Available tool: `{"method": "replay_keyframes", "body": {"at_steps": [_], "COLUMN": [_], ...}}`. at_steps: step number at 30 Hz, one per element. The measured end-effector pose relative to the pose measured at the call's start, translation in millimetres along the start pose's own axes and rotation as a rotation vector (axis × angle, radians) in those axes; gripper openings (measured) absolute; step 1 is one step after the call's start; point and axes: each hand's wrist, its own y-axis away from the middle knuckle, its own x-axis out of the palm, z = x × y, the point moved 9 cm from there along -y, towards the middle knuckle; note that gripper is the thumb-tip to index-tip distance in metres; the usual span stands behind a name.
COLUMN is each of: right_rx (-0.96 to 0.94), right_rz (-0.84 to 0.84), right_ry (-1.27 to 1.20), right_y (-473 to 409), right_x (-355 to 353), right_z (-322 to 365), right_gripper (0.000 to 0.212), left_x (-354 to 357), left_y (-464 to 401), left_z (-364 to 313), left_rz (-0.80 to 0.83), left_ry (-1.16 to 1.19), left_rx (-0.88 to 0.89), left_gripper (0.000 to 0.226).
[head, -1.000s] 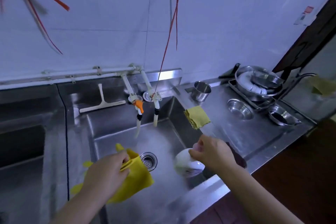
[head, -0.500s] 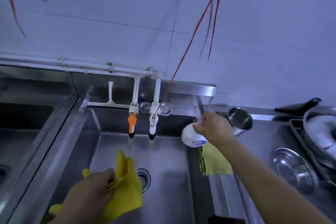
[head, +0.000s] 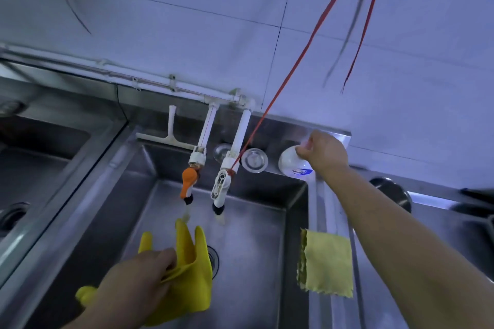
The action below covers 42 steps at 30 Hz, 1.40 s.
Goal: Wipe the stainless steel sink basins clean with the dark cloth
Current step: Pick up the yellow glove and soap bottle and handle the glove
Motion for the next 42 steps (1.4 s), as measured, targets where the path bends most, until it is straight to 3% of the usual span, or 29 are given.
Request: {"method": "replay_keyframes", "body": {"at_steps": [3, 12, 15, 19, 24, 27, 31, 34, 37, 42], "right_rx": [0.021, 0.069, 0.058, -0.093, -0.415, -0.527, -0.547, -0.573, -0.576, -0.578], "right_rz": [0.010, 0.039, -0.073, -0.295, -0.375, -0.244, 0.200, 0.399, 0.457, 0.298], "right_ry": [0.032, 0.045, 0.029, -0.119, -0.244, -0.272, -0.281, -0.259, -0.191, -0.041], "right_y": [-12, -20, -3, 53, 166, 224, 272, 295, 308, 311], "right_x": [3, 4, -6, -21, -21, -6, 33, 52, 60, 51], "right_z": [-1, 2, 0, 20, 97, 141, 186, 207, 216, 230], "right_gripper": [0.015, 0.032, 0.036, 0.025, 0.028, 0.032, 0.058, 0.072, 0.070, 0.028], "left_x": [6, 10, 5, -11, -36, -48, -69, -85, -95, -102], "left_y": [-2, 0, 4, 13, 26, 36, 52, 61, 72, 84], "left_z": [5, 7, 4, 0, -5, -5, 1, 12, 21, 32], "left_rz": [0.003, -0.006, -0.009, 0.012, -0.003, -0.029, -0.066, -0.082, -0.094, -0.094], "left_ry": [0.012, 0.010, 0.005, 0.038, 0.015, 0.011, 0.032, 0.070, 0.095, 0.104], "left_rx": [-0.017, -0.004, 0.027, 0.112, 0.251, 0.353, 0.462, 0.501, 0.549, 0.573], "left_gripper": [0.008, 0.007, 0.008, 0.011, 0.011, 0.010, 0.014, 0.011, 0.009, 0.012]}}
